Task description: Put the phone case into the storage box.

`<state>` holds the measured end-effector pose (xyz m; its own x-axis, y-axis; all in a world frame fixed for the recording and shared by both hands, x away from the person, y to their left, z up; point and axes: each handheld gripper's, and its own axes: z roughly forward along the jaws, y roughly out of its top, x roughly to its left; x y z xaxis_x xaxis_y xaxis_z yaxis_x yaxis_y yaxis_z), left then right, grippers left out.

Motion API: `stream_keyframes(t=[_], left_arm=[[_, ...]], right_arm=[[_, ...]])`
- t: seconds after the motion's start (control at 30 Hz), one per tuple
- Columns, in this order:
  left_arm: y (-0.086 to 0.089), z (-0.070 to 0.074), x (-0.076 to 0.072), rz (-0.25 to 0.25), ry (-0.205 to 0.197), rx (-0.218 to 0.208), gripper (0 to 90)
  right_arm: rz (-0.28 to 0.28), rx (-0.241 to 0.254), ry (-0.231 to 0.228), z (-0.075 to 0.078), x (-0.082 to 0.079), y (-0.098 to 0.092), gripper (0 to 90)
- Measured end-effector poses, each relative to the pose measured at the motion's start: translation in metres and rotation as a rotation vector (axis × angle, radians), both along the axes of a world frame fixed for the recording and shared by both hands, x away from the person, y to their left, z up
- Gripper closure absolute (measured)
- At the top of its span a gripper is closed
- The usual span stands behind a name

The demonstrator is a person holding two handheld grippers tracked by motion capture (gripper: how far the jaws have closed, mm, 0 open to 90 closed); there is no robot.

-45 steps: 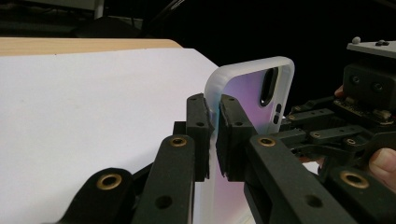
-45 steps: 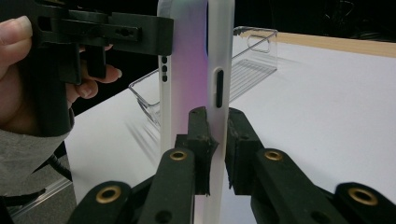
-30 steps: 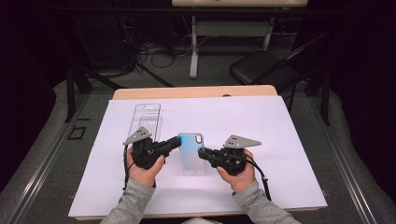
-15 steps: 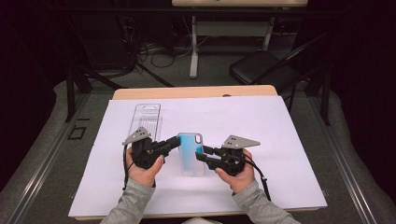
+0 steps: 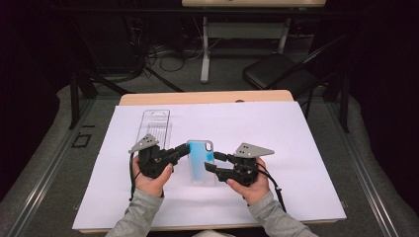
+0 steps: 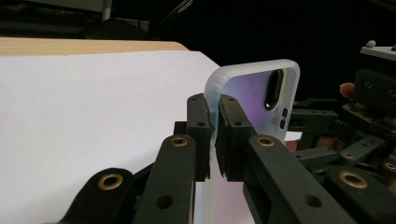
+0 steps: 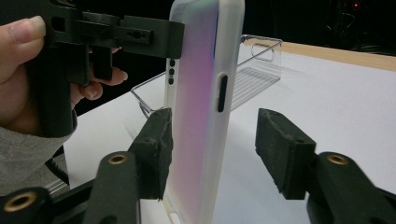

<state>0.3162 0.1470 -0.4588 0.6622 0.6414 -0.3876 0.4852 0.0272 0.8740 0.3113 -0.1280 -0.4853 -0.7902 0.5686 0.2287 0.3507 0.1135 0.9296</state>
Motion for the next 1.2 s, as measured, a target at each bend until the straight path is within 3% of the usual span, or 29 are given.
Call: stream_keyframes(t=[0.33, 1.2], left_arm=[[0.003, 0.0, 0.001, 0.015, -0.004, 0.012, 85.0], [0.02, 0.002, 0.005, 0.087, -0.026, 0.002, 85.1]], right_arm=[[0.025, -0.005, -0.027, -0.001, -0.001, 0.005, 36.4], [0.009, -0.037, -0.041, 0.001, 0.006, -0.002, 35.4]])
